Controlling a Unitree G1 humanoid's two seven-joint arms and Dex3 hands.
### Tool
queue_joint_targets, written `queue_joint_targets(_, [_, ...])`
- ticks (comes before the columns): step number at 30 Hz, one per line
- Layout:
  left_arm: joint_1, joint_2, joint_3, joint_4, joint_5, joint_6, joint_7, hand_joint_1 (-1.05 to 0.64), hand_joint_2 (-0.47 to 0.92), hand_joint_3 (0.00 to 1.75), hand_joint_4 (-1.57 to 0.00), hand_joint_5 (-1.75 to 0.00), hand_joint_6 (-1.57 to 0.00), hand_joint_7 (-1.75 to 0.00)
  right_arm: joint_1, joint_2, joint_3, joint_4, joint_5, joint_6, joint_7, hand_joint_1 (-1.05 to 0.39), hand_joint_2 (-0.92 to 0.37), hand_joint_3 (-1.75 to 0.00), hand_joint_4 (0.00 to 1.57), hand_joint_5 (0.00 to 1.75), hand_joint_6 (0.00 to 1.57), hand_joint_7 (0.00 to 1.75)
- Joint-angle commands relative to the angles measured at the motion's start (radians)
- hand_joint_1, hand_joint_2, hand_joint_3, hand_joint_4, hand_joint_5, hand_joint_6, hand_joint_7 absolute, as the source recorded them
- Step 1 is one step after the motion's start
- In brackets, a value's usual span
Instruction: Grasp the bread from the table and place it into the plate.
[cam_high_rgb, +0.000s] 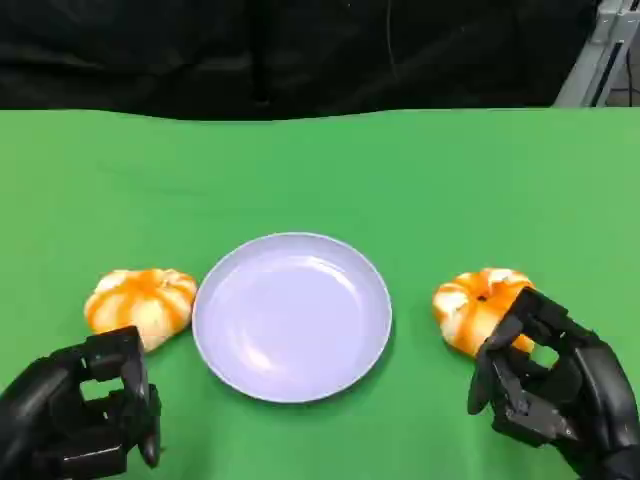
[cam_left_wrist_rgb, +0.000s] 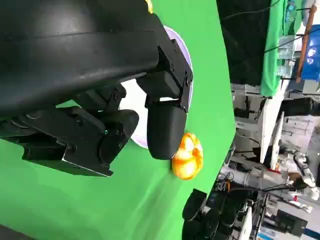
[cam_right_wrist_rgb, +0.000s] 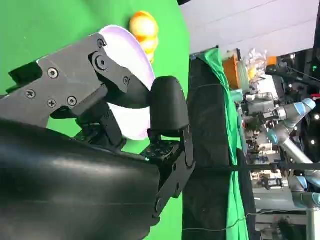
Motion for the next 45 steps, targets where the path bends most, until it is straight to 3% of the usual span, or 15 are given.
queue_joint_targets(1, [-0.006, 0.01, 0.004, 0.0, 0.0, -0.005, -0.005, 0.09, 0.72, 1.11, -0.85, -1.75, -0.71, -1.75, 0.002, -0.011, -0.004, -0.01, 0.007, -0.001, -0.003, -0.13, -0.6, -1.08, 0.81, 1.75, 0.59, 1.75])
queue_joint_targets(7, [-0.006, 0.009, 0.004, 0.001, 0.0, -0.006, -0.005, 0.09, 0.73, 1.1, -0.86, -1.75, -0.71, -1.75, 0.002, -0.011, -0.004, -0.01, 0.007, -0.001, -0.003, -0.13, -0.61, -1.08, 0.8, 1.75, 0.58, 1.75])
queue_joint_targets(9, [-0.003, -0.02, 0.019, -0.002, -0.012, -0.028, 0.018, 0.13, 0.72, 1.12, -0.82, -1.75, -0.7, -1.74, -0.001, -0.014, -0.005, -0.004, 0.007, -0.006, 0.002, -0.13, -0.61, -1.08, 0.81, 1.75, 0.59, 1.75])
queue_joint_targets(13, [-0.007, -0.079, 0.055, 0.001, -0.07, -0.04, 0.038, 0.09, 0.68, 1.11, -0.66, -1.74, -0.64, -1.54, -0.001, -0.012, -0.006, -0.002, 0.01, -0.008, 0.004, -0.14, -0.6, -1.08, 0.81, 1.75, 0.59, 1.75])
queue_joint_targets(16, [-0.012, -0.116, 0.079, -0.006, -0.094, -0.06, 0.064, -0.12, 0.72, 0.78, -0.55, -1.37, -0.62, -1.09, 0.002, -0.011, -0.005, -0.011, 0.01, 0.001, -0.001, -0.14, -0.6, -1.08, 0.82, 1.75, 0.59, 1.75])
queue_joint_targets(17, [-0.013, -0.123, 0.085, -0.011, -0.078, -0.086, 0.081, -0.14, 0.74, 0.71, -0.54, -1.31, -0.64, -1.01, 0.003, -0.011, -0.004, -0.012, 0.009, 0.001, -0.001, -0.14, -0.6, -1.08, 0.82, 1.75, 0.59, 1.75])
queue_joint_targets(18, [-0.013, -0.124, 0.088, -0.015, -0.058, -0.111, 0.092, -0.28, 0.83, 0.48, -0.44, -1.06, -0.59, -0.73, 0.003, -0.011, -0.004, -0.013, 0.009, 0.001, -0.001, -0.13, -0.61, -1.08, 0.82, 1.75, 0.59, 1.75])
queue_joint_targets(19, [-0.014, -0.125, 0.089, -0.016, -0.045, -0.13, 0.101, -0.35, 0.88, 0.39, -0.4, -0.92, -0.59, -0.55, 0.004, -0.012, -0.004, -0.013, 0.009, 0.001, -0.001, -0.13, -0.61, -1.08, 0.81, 1.75, 0.59, 1.75])
queue_joint_targets(20, [-0.014, -0.125, 0.088, -0.017, -0.037, -0.142, 0.106, -0.39, 0.9, 0.33, -0.37, -0.84, -0.59, -0.44, 0.004, -0.012, -0.004, -0.014, 0.009, 0.002, -0.002, -0.13, -0.61, -1.08, 0.81, 1.75, 0.59, 1.75])
queue_joint_targets(22, [-0.017, -0.121, 0.089, -0.013, -0.028, -0.157, 0.114, -0.42, 0.92, 0.3, -0.36, -0.79, -0.59, -0.38, 0.004, -0.01, -0.005, -0.016, 0.01, 0.006, -0.004, -0.13, -0.61, -1.08, 0.81, 1.75, 0.59, 1.75])
queue_joint_targets(24, [-0.021, -0.116, 0.092, -0.01, -0.018, -0.167, 0.122, -0.52, 0.92, 0.29, -0.31, -0.6, -0.54, -0.21, 0.004, -0.009, -0.006, -0.018, 0.012, 0.013, -0.008, -0.13, -0.61, -1.08, 0.82, 1.75, 0.6, 1.75])
queue_joint_targets(26, [-0.025, -0.106, 0.092, -0.003, 0.004, -0.19, 0.128, -0.56, 0.92, 0.3, -0.29, -0.53, -0.53, -0.16, 0.005, -0.01, -0.006, -0.017, 0.012, 0.01, -0.006, -0.13, -0.61, -1.08, 0.82, 1.75, 0.6, 1.75])
queue_joint_targets(30, [-0.042, -0.01, 0.063, 0.018, 0.2, -0.267, 0.159, -0.78, 0.92, 0.4, -0.08, -0.26, -0.34, -0.01, 0.005, -0.009, -0.006, -0.015, 0.009, 0.002, -0.007, -0.13, -0.61, -1.08, 0.82, 1.75, 0.6, 1.75])
queue_joint_targets(38, [-0.059, 0.037, 0.026, 0.011, 0.382, -0.328, 0.252, -0.88, 0.92, 0.45, -0.07, -0.16, -0.3, 0.0, 0.004, -0.01, -0.006, -0.019, 0.013, 0.011, -0.007, -0.13, -0.61, -1.08, 0.82, 1.75, 0.6, 1.75])
queue_joint_targets(45, [-0.09, 0.081, -0.015, 0.011, 0.599, -0.383, 0.384, -0.89, 0.92, 0.38, -0.06, -0.12, -0.33, -0.01, 0.002, -0.008, -0.002, -0.017, 0.006, 0.008, -0.011, -0.14, -0.6, -1.08, 0.82, 1.75, 0.6, 1.75])
